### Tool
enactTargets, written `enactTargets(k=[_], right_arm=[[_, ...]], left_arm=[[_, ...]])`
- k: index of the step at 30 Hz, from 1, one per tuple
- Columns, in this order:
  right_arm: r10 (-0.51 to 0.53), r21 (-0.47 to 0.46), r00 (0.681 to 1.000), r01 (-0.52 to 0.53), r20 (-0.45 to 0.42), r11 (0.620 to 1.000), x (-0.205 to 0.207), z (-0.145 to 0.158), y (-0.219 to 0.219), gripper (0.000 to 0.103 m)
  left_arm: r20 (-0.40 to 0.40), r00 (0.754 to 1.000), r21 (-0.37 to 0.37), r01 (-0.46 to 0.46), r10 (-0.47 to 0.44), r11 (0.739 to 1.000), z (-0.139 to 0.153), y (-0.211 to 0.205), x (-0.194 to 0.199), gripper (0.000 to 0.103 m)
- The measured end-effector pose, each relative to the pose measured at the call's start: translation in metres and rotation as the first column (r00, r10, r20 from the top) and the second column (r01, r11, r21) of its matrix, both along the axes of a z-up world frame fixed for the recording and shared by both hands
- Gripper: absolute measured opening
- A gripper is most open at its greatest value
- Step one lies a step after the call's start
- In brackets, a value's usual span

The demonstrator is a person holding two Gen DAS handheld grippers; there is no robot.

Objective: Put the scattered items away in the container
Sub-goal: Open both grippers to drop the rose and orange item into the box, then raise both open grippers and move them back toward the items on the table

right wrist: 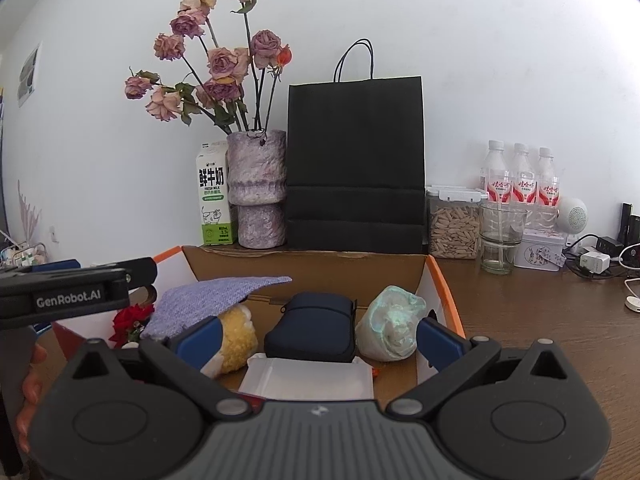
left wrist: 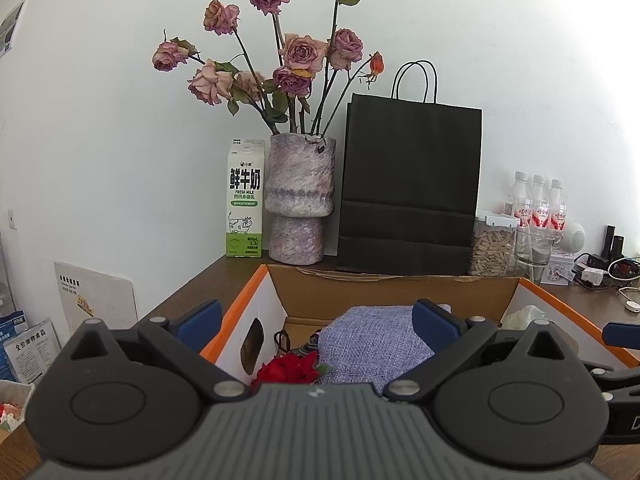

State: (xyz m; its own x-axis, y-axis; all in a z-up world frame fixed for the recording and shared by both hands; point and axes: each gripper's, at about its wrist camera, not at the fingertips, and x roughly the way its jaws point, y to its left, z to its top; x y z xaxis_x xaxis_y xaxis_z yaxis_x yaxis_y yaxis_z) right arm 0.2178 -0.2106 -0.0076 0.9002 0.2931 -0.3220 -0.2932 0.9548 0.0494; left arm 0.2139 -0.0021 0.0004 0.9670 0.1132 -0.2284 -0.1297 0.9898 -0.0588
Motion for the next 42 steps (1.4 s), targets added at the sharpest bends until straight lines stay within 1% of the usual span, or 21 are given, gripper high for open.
enactTargets(k=[9,25,28,33,39,42], right_arm=[[0.001,0.001,1.000,-0.001,-0.008,1.000,0.001,-0.002,0.000,0.103],[0.008,-0.004,1.000,-0.008,-0.009,1.000,0.000,-0.003,0.002,0.103],[0.003,0.001,1.000,-0.003,-0.007,1.000,0.000,-0.003,0.001,0.103],[-0.006,0.003,1.000,0.006,0.006,1.000,-0.005,-0.004,-0.004,0.103],[0.026,0.008,1.000,-0.026,0.005,1.000,-0.029,-0.002,-0.015,0.103],[0.033,0.019,0.999,-0.033,-0.015,0.999,-0.041,-0.003,-0.023,0.103]], left_arm=[[0.017,1.000,-0.002,0.011,-0.011,1.000,-0.001,-0.001,-0.003,0.103],[0.019,1.000,-0.003,0.009,-0.009,1.000,-0.003,0.000,-0.001,0.103],[0.031,0.999,-0.005,0.003,-0.003,1.000,-0.004,0.000,-0.003,0.103],[0.061,0.998,0.015,0.002,-0.003,1.000,-0.006,-0.001,-0.014,0.103],[0.017,1.000,0.026,0.018,-0.018,1.000,-0.005,0.002,-0.033,0.103],[-0.025,1.000,0.024,0.007,-0.007,1.000,-0.006,0.006,-0.045,0.103]])
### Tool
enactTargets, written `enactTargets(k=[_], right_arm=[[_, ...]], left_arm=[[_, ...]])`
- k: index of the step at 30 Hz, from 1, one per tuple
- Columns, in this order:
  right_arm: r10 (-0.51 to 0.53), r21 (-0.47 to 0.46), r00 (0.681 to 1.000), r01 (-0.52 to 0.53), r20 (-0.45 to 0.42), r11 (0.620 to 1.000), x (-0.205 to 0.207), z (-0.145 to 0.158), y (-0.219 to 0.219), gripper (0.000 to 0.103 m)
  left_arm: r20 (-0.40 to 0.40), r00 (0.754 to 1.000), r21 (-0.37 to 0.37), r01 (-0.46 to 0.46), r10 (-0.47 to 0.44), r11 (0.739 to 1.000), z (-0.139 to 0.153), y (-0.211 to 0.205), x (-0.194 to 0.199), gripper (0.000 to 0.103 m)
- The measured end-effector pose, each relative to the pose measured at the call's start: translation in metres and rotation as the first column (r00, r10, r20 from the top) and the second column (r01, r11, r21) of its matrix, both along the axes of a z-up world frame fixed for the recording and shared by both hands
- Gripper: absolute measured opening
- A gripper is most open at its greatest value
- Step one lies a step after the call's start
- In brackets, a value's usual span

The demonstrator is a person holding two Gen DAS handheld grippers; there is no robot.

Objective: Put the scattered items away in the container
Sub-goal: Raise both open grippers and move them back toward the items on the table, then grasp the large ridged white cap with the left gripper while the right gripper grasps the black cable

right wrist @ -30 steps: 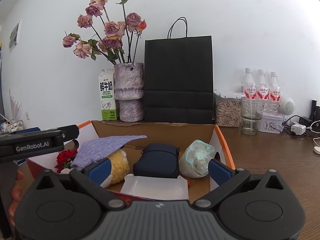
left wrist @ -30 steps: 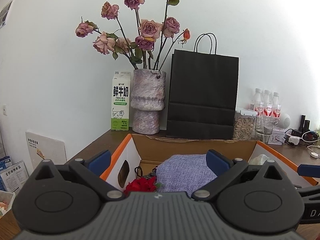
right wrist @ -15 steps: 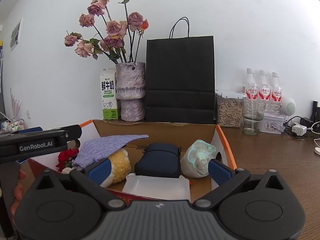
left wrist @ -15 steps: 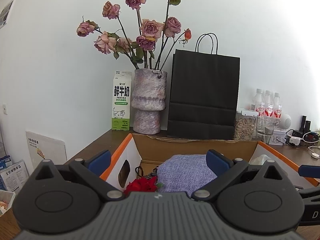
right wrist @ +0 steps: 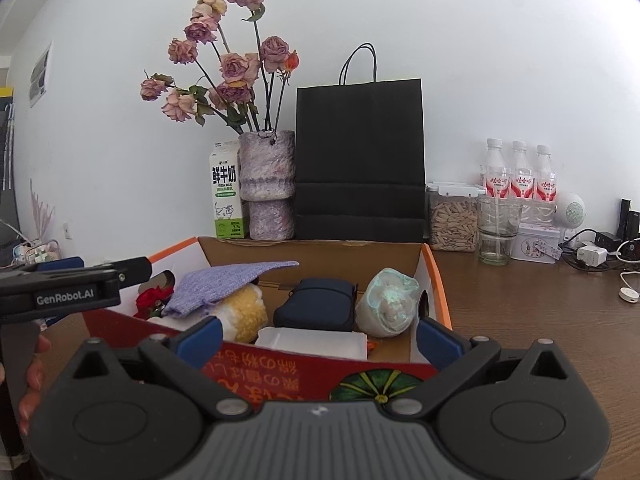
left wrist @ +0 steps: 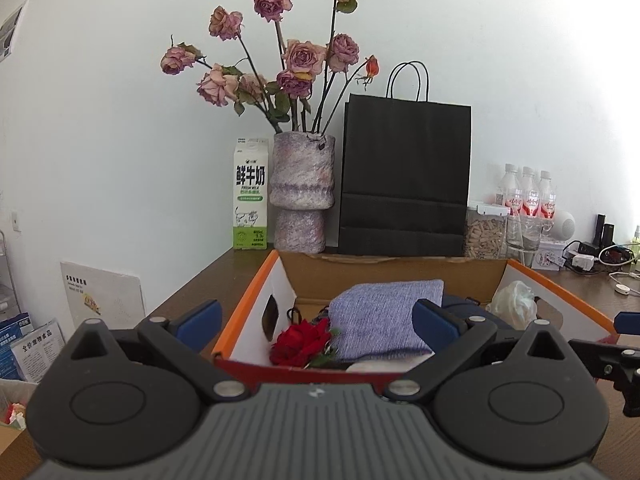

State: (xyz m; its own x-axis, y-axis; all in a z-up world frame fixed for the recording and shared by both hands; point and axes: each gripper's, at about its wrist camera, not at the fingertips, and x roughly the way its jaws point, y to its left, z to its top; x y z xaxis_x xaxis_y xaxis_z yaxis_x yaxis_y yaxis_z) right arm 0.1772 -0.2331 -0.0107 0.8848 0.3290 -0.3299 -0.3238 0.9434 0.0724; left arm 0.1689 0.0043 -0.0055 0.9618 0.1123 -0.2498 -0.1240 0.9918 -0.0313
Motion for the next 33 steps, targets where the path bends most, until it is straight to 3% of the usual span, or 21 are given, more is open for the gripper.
enactTargets(k=[13,21,26,30,33], right_arm=[[0.036,-0.050,0.994,-0.041,-0.103,0.998,-0.037,-0.010,-0.007,0.103],[0.039,-0.072,0.973,-0.057,-0.227,0.996,-0.039,-0.022,0.003,0.103],[0.055,-0.038,0.949,-0.070,-0.309,0.997,-0.034,-0.026,0.020,0.103],[0.060,-0.074,0.935,-0.091,-0.349,0.993,-0.035,-0.028,0.043,0.103],[0.034,-0.158,0.941,-0.091,-0.336,0.983,-0.040,-0.034,0.058,0.103]], left_arm=[[-0.210,0.977,-0.018,0.022,-0.025,1.000,-0.017,0.026,-0.039,0.103],[-0.251,0.968,-0.038,0.005,-0.015,0.999,-0.024,0.031,-0.048,0.103],[-0.263,0.965,-0.032,0.000,-0.008,0.999,-0.025,0.029,-0.054,0.103],[-0.272,0.962,-0.030,-0.018,0.009,0.999,-0.025,0.029,-0.054,0.103],[-0.288,0.957,-0.037,-0.032,0.020,0.999,-0.025,0.031,-0.052,0.103]])
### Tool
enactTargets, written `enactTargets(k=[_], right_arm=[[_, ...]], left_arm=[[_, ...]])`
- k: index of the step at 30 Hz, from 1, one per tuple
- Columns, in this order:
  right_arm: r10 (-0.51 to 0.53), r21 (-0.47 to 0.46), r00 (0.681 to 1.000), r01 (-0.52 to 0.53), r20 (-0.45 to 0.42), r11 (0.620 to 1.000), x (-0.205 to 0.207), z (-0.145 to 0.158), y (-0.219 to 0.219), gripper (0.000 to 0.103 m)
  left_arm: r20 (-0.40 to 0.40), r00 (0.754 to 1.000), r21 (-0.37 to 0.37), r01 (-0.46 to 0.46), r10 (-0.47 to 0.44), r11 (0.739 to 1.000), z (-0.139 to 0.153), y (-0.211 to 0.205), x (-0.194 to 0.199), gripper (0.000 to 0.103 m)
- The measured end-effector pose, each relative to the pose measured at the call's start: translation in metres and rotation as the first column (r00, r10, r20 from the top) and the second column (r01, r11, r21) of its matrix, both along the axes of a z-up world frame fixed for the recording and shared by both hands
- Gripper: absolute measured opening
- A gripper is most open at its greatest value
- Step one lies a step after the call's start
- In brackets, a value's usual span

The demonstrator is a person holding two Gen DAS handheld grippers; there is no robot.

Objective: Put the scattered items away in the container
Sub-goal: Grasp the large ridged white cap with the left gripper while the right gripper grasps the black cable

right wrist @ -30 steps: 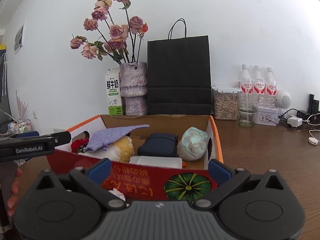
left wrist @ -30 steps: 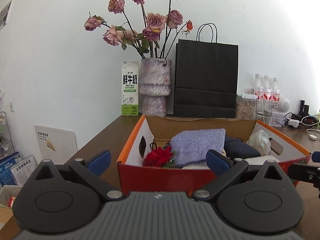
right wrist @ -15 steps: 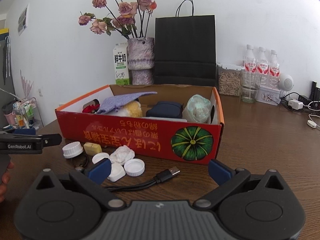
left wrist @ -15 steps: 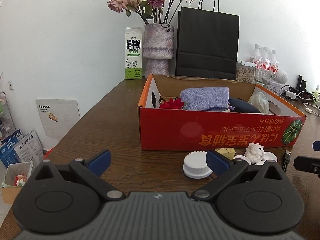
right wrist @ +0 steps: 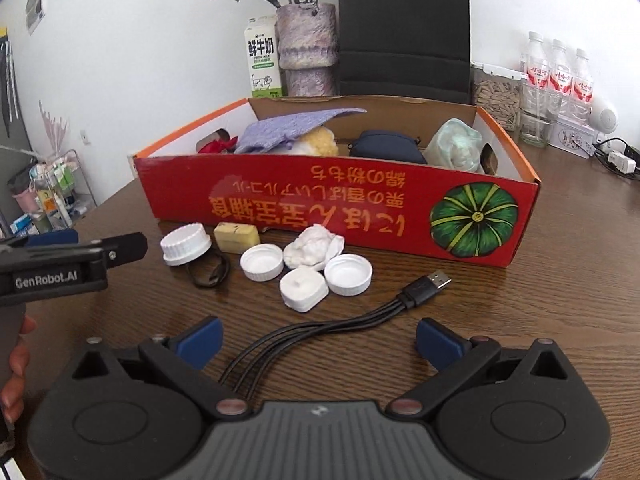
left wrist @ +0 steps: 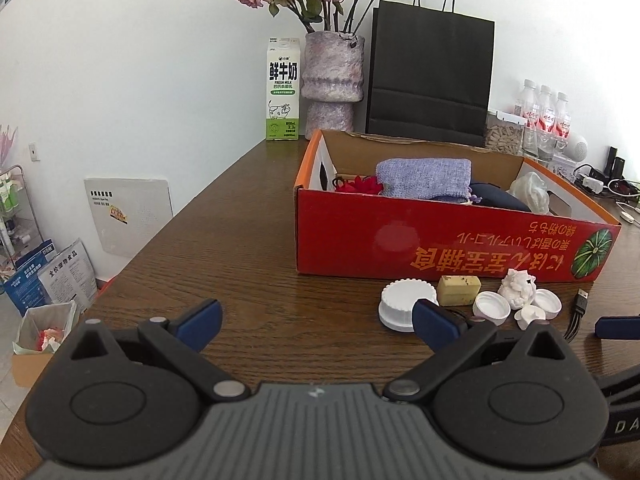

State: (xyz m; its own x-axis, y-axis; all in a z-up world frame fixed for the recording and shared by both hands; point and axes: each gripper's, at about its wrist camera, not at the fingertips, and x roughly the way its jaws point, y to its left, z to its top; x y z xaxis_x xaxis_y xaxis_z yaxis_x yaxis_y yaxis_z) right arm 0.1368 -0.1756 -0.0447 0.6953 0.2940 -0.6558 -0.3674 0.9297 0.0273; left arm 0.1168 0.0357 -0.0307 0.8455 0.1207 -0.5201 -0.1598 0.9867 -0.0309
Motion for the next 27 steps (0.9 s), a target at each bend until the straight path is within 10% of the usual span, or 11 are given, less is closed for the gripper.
enactTargets(k=[3,13,27], right_arm=[[0.004,0.002,1.000,-0.004,0.018,1.000,-0.005,0.000,-0.006,0.095],[0.028,0.024,1.000,-0.028,0.007,0.999,-0.012,0.010,-0.051,0.010],[-0.029,0.155,0.996,0.015,0.082,0.988,-0.030,0.018,-0.075,0.003]], left_arm=[[-0.003,1.000,-0.018,-0.007,0.007,1.000,-0.001,0.003,-0.001,0.103],[-0.013,1.000,-0.060,-0.017,0.016,0.998,-0.003,0.009,-0.002,0.103],[0.017,0.999,-0.032,0.045,-0.044,0.998,0.001,-0.004,-0.001,0.103]])
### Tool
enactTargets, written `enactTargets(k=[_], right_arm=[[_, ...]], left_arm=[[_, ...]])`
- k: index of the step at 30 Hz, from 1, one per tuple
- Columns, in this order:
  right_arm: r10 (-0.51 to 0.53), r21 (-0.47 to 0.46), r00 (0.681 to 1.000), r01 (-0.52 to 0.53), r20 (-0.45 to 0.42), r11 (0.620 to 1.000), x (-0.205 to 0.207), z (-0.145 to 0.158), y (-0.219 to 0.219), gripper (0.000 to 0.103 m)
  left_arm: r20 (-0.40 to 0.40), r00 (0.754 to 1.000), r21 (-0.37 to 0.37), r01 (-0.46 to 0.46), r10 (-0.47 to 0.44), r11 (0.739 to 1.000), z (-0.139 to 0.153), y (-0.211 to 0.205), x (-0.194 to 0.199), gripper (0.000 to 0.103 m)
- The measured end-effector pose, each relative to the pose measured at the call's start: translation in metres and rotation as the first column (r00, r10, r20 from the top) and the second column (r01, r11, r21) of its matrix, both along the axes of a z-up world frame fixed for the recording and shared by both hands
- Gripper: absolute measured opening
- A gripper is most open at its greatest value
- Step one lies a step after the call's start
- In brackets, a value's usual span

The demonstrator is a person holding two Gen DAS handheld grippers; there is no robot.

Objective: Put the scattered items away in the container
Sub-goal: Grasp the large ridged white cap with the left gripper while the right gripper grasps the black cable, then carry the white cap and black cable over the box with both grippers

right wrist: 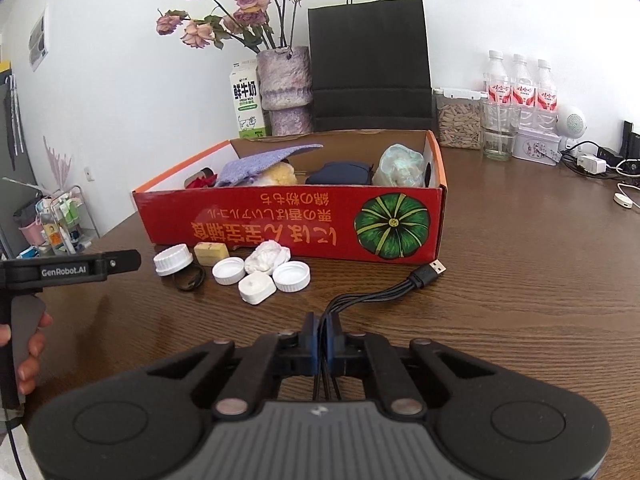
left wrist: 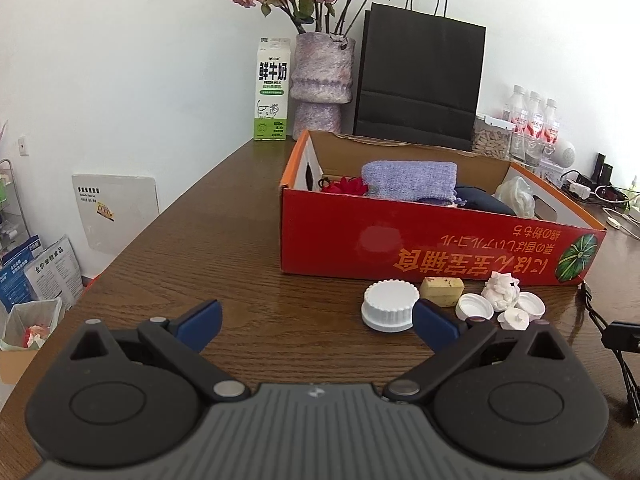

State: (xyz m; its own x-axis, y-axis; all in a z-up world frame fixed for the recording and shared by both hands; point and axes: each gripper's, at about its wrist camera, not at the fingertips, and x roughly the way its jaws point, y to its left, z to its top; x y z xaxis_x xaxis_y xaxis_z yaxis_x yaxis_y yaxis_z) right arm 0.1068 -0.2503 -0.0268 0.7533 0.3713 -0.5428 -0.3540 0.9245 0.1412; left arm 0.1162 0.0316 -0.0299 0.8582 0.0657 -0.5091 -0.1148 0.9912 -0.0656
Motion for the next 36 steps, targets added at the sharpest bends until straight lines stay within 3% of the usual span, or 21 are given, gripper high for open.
enactTargets(k=[5,7,10,11,12,25,36], right_arm=[[-0.004,0.015,1.000,0.004,0.011,1.000,0.002,0.001,0.004,0.003],[-0.007,0.027,1.000,0.007,0.013,1.000,0.004,0.001,0.004,0.003],[-0.011,0.038,1.000,0.010,0.020,0.999,0.004,0.003,0.005,0.003],[-0.012,0.042,1.000,0.011,0.023,0.999,0.004,0.004,0.004,0.003],[-0.014,0.046,1.000,0.013,0.026,0.999,0.004,0.005,0.004,0.003],[-0.028,0.094,0.997,0.021,0.074,0.995,-0.006,0.019,-0.004,0.002],[-0.027,0.139,0.978,-0.002,0.205,0.990,-0.034,0.060,-0.014,0.001]], left_arm=[[-0.017,0.997,0.014,0.081,-0.081,0.997,-0.001,-0.017,0.022,0.103],[-0.025,0.996,0.016,0.089,-0.089,0.996,-0.002,-0.022,0.031,0.098],[-0.055,0.994,0.003,0.097,-0.097,0.995,-0.004,-0.025,0.042,0.071],[-0.073,0.992,-0.011,0.107,-0.107,0.994,-0.005,-0.025,0.045,0.047],[-0.066,0.989,-0.040,0.128,-0.131,0.991,-0.006,-0.024,0.045,0.037],[-0.015,0.994,-0.081,0.104,-0.105,0.991,0.007,-0.012,0.013,0.036],[0.077,0.992,-0.085,0.111,-0.104,0.990,0.038,-0.011,-0.012,0.036]])
